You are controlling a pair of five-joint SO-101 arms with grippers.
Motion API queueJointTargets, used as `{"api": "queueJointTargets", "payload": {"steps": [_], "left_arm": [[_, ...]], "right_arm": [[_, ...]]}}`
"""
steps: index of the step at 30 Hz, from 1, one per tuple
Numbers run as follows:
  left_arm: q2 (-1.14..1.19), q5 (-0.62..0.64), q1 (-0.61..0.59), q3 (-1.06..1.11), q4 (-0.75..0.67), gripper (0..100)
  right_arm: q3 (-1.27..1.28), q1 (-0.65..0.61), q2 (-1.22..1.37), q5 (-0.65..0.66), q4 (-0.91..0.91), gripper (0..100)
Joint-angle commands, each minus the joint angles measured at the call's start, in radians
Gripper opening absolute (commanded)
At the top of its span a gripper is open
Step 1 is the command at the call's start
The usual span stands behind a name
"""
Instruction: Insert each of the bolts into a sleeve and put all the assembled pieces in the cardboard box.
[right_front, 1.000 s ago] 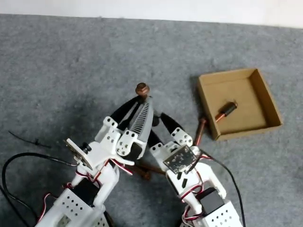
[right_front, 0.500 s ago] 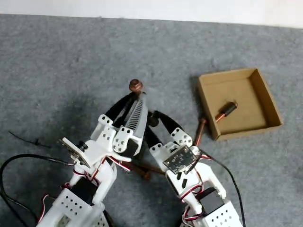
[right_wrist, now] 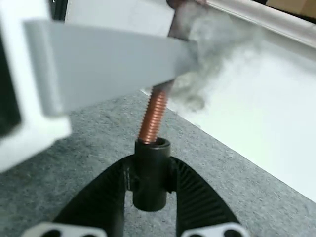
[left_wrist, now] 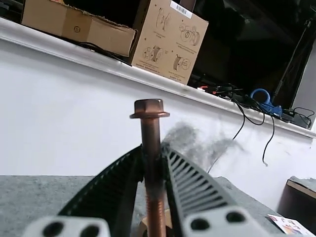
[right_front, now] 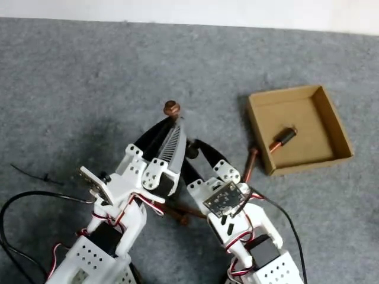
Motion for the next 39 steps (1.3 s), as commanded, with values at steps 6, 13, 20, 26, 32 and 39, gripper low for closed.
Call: {"api": "queueJointTargets", "payload": {"steps": [6,13,20,26,32,39], "left_arm": [[-0.016,0.009,0.018,0.025,0.057,1],[-0.015,0.009,0.047,0.025,0.051,1],[-0.016,0.009,0.042,0.025,0.051,1],[-0.012,0.009,0.058,0.025,0.107,1],[-0.021,0.009,0.07,0.025,0.196,1],[-0.021,0.008,0.071,0.025,0.253,1]], "right_arm": [[0.099,-0.005,-0.021,0.0,-0.004,0.4],[0.099,-0.021,-0.018,-0.002,-0.004,0.4],[0.099,-0.022,-0.018,-0.002,-0.002,0.4],[0.099,-0.016,-0.019,-0.002,-0.002,0.4],[0.099,-0.015,-0.021,0.002,0.022,0.4],[0.099,0.022,-0.021,-0.002,0.019,0.4]]}}
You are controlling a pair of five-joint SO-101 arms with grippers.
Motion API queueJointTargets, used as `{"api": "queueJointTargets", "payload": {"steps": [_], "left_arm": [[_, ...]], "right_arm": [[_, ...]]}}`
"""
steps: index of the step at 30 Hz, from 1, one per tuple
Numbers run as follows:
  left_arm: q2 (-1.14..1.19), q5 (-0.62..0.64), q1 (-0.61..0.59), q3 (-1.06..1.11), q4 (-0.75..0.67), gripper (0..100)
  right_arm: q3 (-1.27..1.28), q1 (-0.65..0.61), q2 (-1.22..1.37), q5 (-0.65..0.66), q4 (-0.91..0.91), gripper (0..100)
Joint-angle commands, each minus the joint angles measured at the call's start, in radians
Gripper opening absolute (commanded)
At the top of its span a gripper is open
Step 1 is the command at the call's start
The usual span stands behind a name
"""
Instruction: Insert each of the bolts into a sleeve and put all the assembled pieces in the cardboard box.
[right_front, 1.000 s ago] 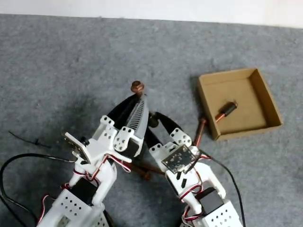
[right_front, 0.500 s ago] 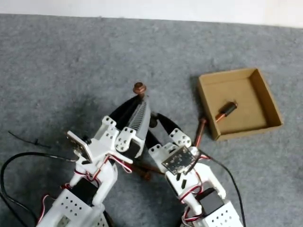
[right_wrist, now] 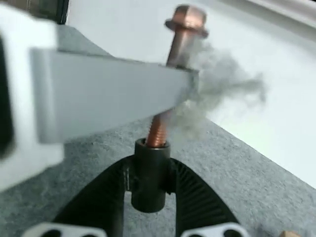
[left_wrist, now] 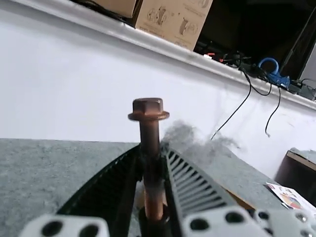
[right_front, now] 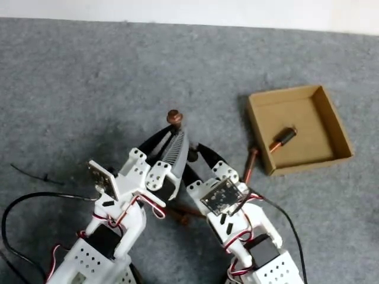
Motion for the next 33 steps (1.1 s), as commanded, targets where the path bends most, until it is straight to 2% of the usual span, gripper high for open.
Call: {"api": "queueJointTargets", "payload": {"steps": [1,8,12,15,17,22,24,28,33], "left_arm": [[0.001,-0.003,0.019,0.024,0.032,1],[-0.002,-0.006,0.024,0.024,0.155,1],[-0.004,-0.006,0.008,0.024,0.163,1],[-0.005,-0.006,-0.045,0.024,0.16,1],[-0.005,-0.006,-0.059,0.024,0.16,5],[0.004,0.0,-0.062,0.024,0.186,27],[-0.005,0.0,-0.058,0.024,0.209,32],[-0.007,0.012,-0.062,0.022,0.209,30],[-0.007,0.147,-0.12,-0.022,0.21,22]], "right_arm": [[0.099,0.019,-0.024,-0.003,-0.013,0.4],[0.099,0.05,-0.024,-0.003,-0.012,0.4],[0.099,0.053,-0.022,-0.003,-0.007,0.4],[0.099,0.061,-0.022,-0.003,-0.007,0.4],[0.099,0.084,-0.022,-0.003,-0.007,0.4],[0.099,0.127,-0.022,-0.003,-0.007,0.4],[0.099,0.13,-0.022,-0.003,-0.007,0.4],[0.099,0.131,-0.021,-0.003,0.028,0.4],[0.099,0.133,-0.019,-0.003,0.044,0.4]]}}
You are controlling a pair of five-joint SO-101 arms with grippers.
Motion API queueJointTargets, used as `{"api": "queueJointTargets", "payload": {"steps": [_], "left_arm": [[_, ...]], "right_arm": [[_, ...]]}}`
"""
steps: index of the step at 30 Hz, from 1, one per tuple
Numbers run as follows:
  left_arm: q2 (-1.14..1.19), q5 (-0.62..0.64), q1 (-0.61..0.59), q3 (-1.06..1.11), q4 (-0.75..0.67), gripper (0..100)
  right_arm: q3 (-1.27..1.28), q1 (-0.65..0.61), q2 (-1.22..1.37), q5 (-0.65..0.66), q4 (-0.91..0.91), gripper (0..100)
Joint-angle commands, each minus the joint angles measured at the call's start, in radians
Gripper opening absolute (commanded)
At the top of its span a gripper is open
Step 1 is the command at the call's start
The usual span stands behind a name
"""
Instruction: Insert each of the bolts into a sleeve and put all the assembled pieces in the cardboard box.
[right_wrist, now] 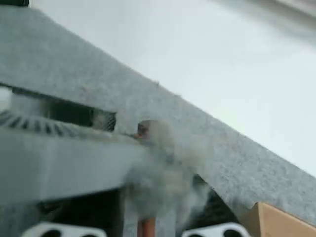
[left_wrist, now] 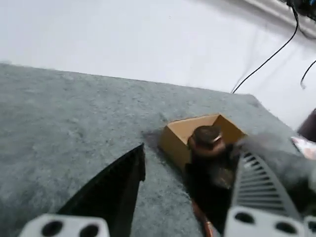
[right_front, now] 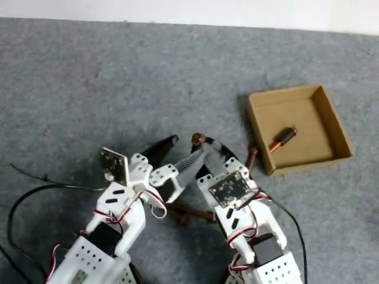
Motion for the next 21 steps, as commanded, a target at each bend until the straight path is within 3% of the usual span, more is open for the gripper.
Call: {"api": "queueJointTargets", "payload": {"steps": [1,7,11,16,21], "left_arm": [[-0.015,0.097,-0.099,-0.028,0.003,21],[-0.015,0.147,-0.303,-0.053,0.0,10],[-0.015,0.143,-0.315,-0.048,0.0,0],[-0.015,0.137,-0.323,-0.042,0.005,1],[-0.012,-0.075,-0.34,-0.005,0.005,1]], "right_arm": [[0.099,0.018,-0.016,-0.005,0.001,0.4],[0.099,0.11,-0.016,-0.006,0.001,0.4],[0.099,0.173,-0.018,-0.11,0.012,0.4],[0.099,0.255,-0.018,-0.137,0.013,0.4],[0.099,0.323,-0.016,-0.137,0.03,0.4]]}}
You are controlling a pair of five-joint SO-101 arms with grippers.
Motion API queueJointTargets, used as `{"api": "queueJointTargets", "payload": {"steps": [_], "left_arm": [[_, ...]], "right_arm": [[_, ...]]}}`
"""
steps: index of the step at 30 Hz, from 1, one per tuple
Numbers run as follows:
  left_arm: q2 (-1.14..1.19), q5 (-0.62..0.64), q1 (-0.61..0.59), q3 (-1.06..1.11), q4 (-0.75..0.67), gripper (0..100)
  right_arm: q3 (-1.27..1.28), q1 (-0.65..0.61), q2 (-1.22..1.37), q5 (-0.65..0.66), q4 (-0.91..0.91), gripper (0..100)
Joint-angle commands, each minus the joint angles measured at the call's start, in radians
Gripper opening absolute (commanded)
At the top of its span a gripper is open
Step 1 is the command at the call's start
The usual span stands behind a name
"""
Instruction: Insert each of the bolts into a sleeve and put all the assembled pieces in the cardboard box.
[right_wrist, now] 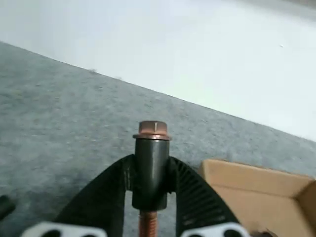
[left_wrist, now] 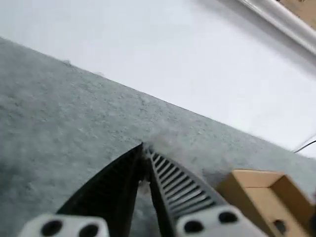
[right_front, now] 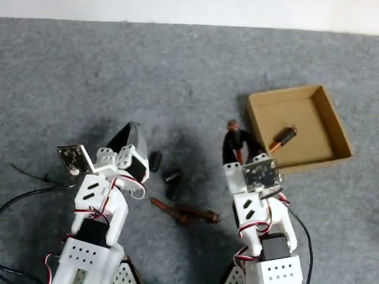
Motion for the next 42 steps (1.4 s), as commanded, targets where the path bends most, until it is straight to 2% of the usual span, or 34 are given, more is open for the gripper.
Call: {"api": "queueJointTargets", "payload": {"steps": [1,5,12,17,21,25,30,38,42], "left_arm": [[-0.004,-0.207,-0.015,0.01,0.003,1],[-0.002,-0.319,-0.007,0.031,0.005,1],[-0.002,-0.322,-0.01,0.031,0.04,0],[-0.002,-0.322,-0.013,0.031,0.04,0],[-0.002,-0.324,-0.013,0.031,0.04,0],[-0.002,-0.324,-0.012,0.031,0.04,0],[-0.002,-0.324,-0.012,0.031,0.04,0],[-0.002,-0.324,-0.008,0.031,0.038,0],[-0.004,-0.322,-0.007,0.031,0.035,0]], "right_arm": [[0.099,0.061,-0.019,-0.009,0.022,0.4],[0.099,0.119,-0.016,-0.009,0.038,0.4],[0.096,0.185,-0.016,-0.009,0.03,0.4],[0.094,0.292,-0.013,-0.009,-0.064,0.4],[0.085,0.294,0.047,-0.009,-0.074,0.4],[-0.056,0.294,0.277,-0.037,-0.127,0.4],[-0.417,0.303,0.745,-0.141,-0.124,0.4],[-0.831,0.441,1.357,-0.511,-0.13,0.4],[-0.898,0.483,1.554,-0.58,-0.134,0.4]]}}
